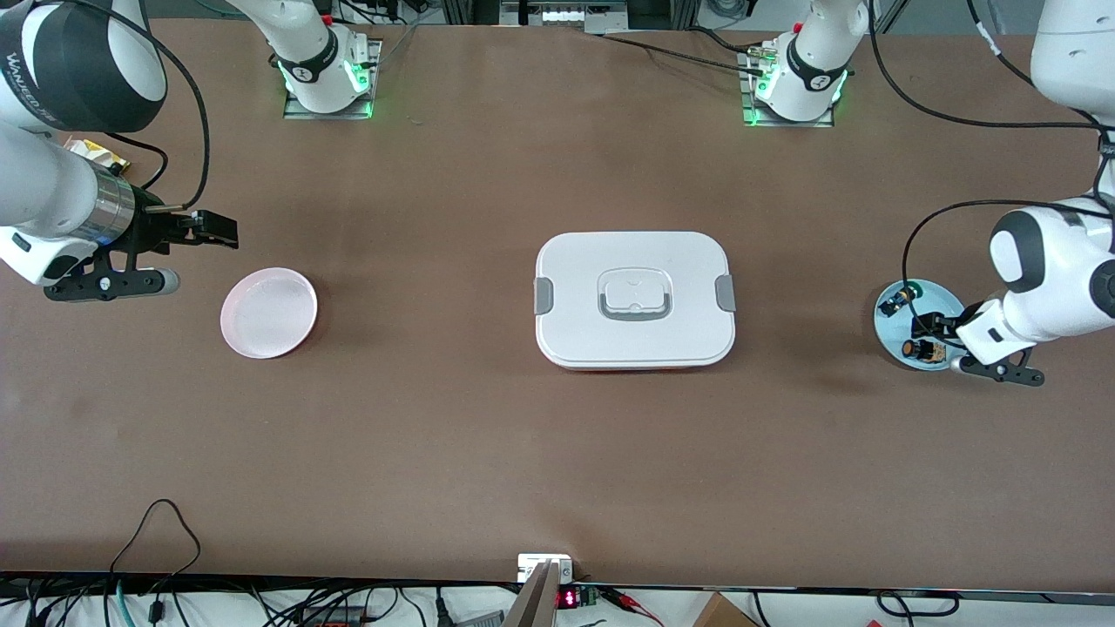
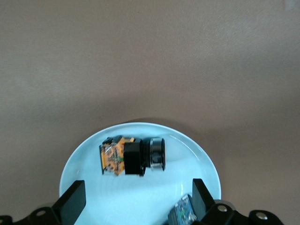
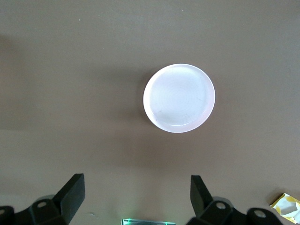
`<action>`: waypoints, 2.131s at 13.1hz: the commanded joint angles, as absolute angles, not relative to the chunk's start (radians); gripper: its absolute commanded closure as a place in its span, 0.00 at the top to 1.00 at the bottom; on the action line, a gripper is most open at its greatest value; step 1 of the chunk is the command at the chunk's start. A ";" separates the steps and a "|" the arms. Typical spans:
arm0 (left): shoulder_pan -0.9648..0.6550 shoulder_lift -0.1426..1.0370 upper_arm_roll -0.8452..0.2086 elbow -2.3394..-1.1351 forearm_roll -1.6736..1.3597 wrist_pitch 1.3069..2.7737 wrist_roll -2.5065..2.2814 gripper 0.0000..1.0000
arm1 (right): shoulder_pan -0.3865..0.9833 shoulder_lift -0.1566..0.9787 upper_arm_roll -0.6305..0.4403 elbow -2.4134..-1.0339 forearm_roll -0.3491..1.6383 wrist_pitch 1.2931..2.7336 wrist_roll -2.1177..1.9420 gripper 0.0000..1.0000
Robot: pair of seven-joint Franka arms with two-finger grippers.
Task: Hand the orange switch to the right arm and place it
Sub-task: 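Close the left gripper on the orange switch in the blue dish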
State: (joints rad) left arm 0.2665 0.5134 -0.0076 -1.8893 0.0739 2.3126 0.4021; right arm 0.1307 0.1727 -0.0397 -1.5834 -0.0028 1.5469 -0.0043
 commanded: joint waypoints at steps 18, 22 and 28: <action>0.290 0.603 -0.026 -1.884 0.044 2.457 0.434 1.00 | 0.175 0.172 -0.040 -1.568 -0.003 1.543 0.009 1.00; 0.290 0.606 -0.026 -1.890 0.044 2.456 0.434 1.00 | 0.175 0.173 -0.040 -1.566 0.002 1.549 0.009 1.00; 0.293 0.606 -0.026 -1.894 0.046 2.456 0.474 0.65 | 0.170 0.175 -0.040 -1.568 0.008 1.546 0.009 1.00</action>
